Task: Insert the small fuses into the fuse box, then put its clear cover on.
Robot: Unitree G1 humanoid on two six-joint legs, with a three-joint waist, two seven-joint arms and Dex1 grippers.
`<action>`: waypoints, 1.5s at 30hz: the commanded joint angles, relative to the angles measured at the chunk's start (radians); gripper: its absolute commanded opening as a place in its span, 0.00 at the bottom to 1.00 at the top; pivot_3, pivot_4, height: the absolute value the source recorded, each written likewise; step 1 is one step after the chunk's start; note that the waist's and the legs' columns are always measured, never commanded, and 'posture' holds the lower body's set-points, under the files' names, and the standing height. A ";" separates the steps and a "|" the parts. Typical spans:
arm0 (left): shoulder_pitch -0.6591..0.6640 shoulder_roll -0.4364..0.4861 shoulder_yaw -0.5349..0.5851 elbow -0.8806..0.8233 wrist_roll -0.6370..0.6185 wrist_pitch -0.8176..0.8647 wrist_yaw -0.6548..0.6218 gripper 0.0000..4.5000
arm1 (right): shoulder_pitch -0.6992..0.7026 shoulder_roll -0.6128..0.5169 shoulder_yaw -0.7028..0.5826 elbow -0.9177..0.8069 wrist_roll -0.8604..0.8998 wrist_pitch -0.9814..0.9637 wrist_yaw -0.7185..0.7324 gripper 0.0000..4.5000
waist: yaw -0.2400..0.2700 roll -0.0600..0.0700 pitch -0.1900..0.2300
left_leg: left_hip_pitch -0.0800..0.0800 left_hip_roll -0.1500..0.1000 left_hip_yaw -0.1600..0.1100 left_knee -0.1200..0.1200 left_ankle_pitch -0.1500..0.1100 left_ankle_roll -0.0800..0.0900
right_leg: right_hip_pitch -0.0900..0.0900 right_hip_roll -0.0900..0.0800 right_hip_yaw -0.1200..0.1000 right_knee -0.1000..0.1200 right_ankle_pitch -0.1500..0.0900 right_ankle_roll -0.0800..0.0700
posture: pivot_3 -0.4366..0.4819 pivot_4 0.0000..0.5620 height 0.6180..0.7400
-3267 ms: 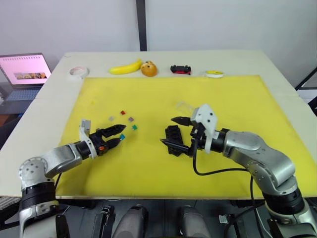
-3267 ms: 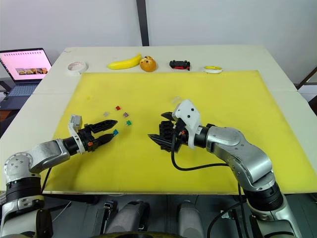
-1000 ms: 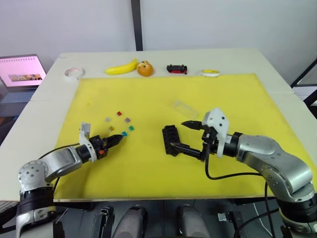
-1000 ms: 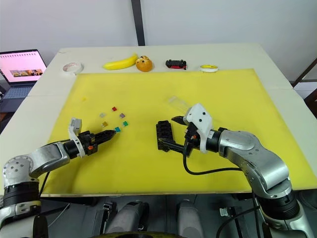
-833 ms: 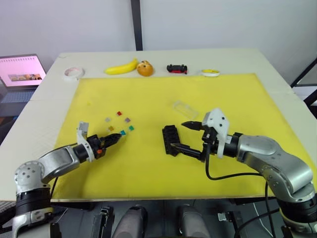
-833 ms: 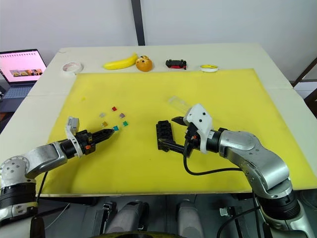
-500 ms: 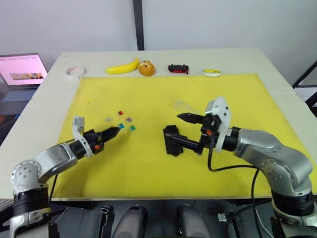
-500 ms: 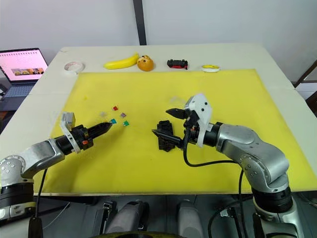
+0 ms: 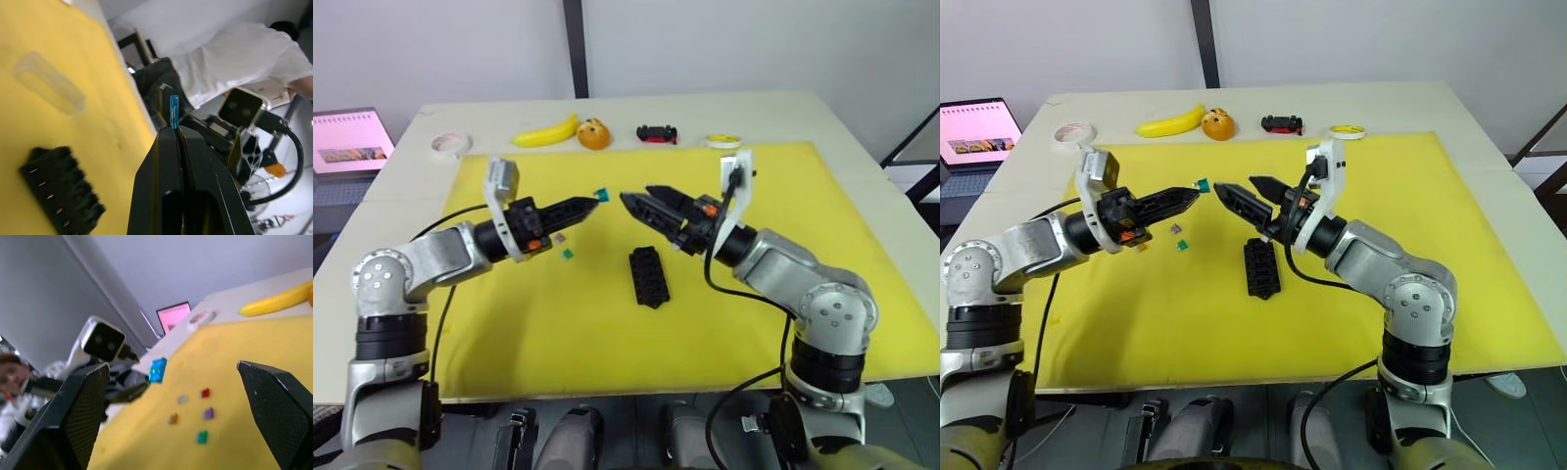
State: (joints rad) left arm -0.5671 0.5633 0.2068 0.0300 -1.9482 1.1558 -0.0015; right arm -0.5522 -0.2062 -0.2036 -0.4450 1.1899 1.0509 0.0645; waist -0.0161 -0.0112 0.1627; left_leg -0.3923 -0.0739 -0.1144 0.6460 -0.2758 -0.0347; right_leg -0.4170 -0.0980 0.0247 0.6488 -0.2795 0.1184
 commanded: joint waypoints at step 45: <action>0.005 -0.133 -0.009 -0.088 -0.024 -0.108 0.030 0.00 | -0.008 -0.016 0.094 0.057 0.333 -0.164 -0.254 0.44 | 0.000 0.000 0.000 | -0.001 0.001 0.002 0.001 0.000 0.000 | -0.002 0.001 0.000 0.001 0.000 0.000 | 0.48 0.27 1.00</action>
State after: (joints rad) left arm -0.5537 0.4300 0.1886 -0.0224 -1.9510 1.0546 0.0299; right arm -0.5474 -0.2173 -0.1136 -0.3687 1.4999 0.9051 -0.1901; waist -0.0165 -0.0112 0.1626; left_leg -0.3937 -0.0732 -0.1127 0.6465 -0.2756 -0.0345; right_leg -0.4190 -0.0967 0.0252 0.6498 -0.2795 0.1185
